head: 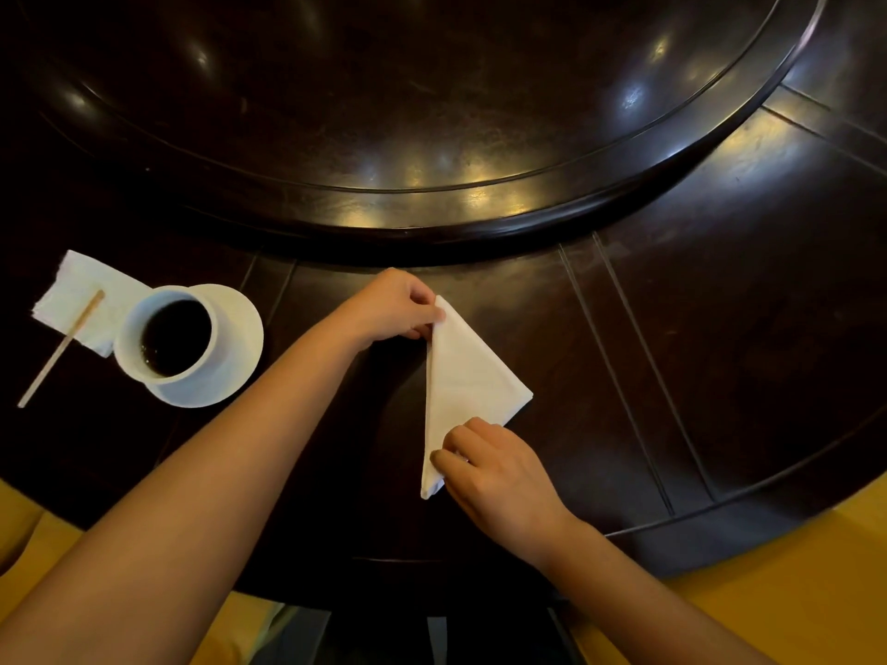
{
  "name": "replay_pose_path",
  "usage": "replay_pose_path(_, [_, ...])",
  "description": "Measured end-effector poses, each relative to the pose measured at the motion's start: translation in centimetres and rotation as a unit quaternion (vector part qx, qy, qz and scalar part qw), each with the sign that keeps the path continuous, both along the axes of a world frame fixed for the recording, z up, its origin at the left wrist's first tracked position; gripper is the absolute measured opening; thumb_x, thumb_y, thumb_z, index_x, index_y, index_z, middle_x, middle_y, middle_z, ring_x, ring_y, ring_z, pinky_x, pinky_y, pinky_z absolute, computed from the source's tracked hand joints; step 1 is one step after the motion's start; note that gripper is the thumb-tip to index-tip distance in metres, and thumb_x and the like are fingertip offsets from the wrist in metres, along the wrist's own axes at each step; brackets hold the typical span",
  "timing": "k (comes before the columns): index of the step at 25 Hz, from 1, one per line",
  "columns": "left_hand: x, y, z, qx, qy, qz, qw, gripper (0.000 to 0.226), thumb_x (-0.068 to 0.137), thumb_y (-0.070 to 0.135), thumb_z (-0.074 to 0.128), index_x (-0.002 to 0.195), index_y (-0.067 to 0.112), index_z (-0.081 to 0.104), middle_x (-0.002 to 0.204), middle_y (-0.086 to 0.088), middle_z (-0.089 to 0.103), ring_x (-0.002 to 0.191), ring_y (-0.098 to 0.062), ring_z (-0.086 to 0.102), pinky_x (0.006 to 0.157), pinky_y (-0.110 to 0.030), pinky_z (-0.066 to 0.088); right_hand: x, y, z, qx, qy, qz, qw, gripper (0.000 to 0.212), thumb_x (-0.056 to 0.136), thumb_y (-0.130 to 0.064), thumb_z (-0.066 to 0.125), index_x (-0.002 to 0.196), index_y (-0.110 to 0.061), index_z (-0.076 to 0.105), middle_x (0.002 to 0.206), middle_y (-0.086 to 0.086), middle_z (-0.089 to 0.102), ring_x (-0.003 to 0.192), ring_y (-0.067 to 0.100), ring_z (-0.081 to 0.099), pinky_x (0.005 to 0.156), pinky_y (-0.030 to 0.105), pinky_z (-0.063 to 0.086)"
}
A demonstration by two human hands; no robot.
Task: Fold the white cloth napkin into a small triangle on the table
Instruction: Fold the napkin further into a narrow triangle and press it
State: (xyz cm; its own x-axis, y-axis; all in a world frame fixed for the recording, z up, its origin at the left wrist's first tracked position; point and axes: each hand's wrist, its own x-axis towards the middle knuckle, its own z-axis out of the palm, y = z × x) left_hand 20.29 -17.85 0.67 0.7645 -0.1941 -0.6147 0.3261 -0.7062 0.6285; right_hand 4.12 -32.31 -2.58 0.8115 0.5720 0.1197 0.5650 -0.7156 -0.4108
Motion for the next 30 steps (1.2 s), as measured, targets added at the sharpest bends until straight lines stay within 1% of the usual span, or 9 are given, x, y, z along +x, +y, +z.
replay_pose_path(4, [0.1,0.3,-0.5,0.026,-0.033,-0.016,0.999,0.005,0.085,0.017,0.066,0.086,0.013,0.069,0.086,-0.003,0.068,0.079,-0.013,0.066,0.078,-0.028,0.054,-0.6,-0.5,-0.9,0.004,0.017,0.003,1.000,0.009,0.079,-0.017,0.070,0.085,-0.013,0.065,0.087,0.003,0.063,0.076,0.019,0.054,0.057,0.028,0.045])
replay_pose_path(8, [-0.3,0.0,-1.1,0.081,-0.129,-0.027,0.988,0.016,0.080,0.018,0.072,0.090,0.015,0.059,0.087,0.001,0.060,0.080,-0.014,0.058,0.065,-0.020,0.043,-0.8,-0.1,-0.9,0.036,0.044,-0.047,0.997,0.018,0.088,-0.031,0.057,0.086,-0.014,0.063,0.097,0.004,0.062,0.092,0.020,0.053,0.075,0.032,0.047])
replay_pose_path(11, [-0.8,0.1,-1.7,0.084,-0.276,-0.123,0.949,0.039,0.081,0.015,0.070,0.117,0.020,0.056,0.126,0.000,0.054,0.119,-0.019,0.046,0.093,-0.030,0.040,-1.2,0.2,-1.8,-0.056,0.042,-0.075,0.995,0.043,0.091,-0.042,0.048,0.127,-0.018,0.047,0.141,0.016,0.043,0.135,0.030,0.031,0.110,0.047,0.026])
replay_pose_path(13, [-1.2,0.2,-2.7,0.118,-0.335,-0.265,0.896,0.050,0.090,0.010,0.056,0.138,0.020,0.044,0.150,0.001,0.035,0.141,-0.016,0.020,0.110,-0.037,0.020,-1.2,0.2,-2.3,-0.100,0.060,-0.081,0.990,0.062,0.093,-0.049,0.039,0.147,-0.023,0.022,0.154,0.016,0.019,0.143,0.028,0.010,0.113,0.047,0.012])
replay_pose_path(15, [-2.1,0.3,-4.2,0.144,-0.342,-0.345,0.862,0.050,0.098,0.010,0.040,0.146,0.018,0.029,0.156,0.001,0.021,0.144,-0.012,0.007,0.113,-0.030,0.005,-1.3,0.1,-2.4,-0.117,0.070,-0.075,0.988,0.065,0.093,-0.050,0.036,0.148,-0.023,0.015,0.155,0.015,0.014,0.143,0.027,0.006,0.113,0.045,0.010])
replay_pose_path(18, [-3.6,0.8,-6.0,0.132,-0.334,-0.323,0.876,0.054,0.099,0.030,0.029,0.149,0.015,0.013,0.157,0.001,0.007,0.143,-0.009,-0.002,0.113,-0.025,-0.004,-1.3,0.2,-2.5,-0.124,0.084,-0.070,0.986,0.067,0.092,-0.050,0.036,0.148,-0.022,0.013,0.155,0.015,0.012,0.144,0.027,0.005,0.112,0.045,0.009])
replay_pose_path(21, [-3.6,1.2,-6.6,0.173,-0.346,-0.365,0.847,0.065,0.094,0.048,0.019,0.147,0.017,-0.005,0.154,0.002,-0.010,0.143,-0.011,-0.011,0.115,-0.032,-0.007,-1.3,0.0,-2.4,-0.089,0.087,-0.071,0.990,0.064,0.094,-0.047,0.033,0.148,-0.015,0.017,0.154,0.014,0.016,0.143,0.023,0.003,0.113,0.042,0.008])
replay_pose_path(25, [-5.4,0.3,-5.4,0.216,-0.389,-0.286,0.849,0.066,0.092,0.040,0.026,0.146,0.004,0.015,0.155,-0.012,0.018,0.143,-0.020,0.012,0.114,-0.041,0.008,0.6,-2.3,-1.6,0.000,0.055,-0.122,0.991,0.051,0.096,-0.027,0.033,0.142,-0.006,0.032,0.150,0.009,0.028,0.142,0.019,0.017,0.115,0.039,0.015])
replay_pose_path(30, [-12.3,-2.9,-6.7,0.221,-0.373,-0.165,0.886,0.062,0.094,0.035,0.023,0.146,0.004,0.012,0.155,-0.012,0.015,0.143,-0.021,0.011,0.114,-0.042,0.012,2.7,-3.9,-2.7,-0.135,0.048,-0.098,0.985,0.055,0.100,-0.036,0.012,0.146,-0.007,0.020,0.154,0.009,0.019,0.143,0.017,0.007,0.114,0.039,0.011])
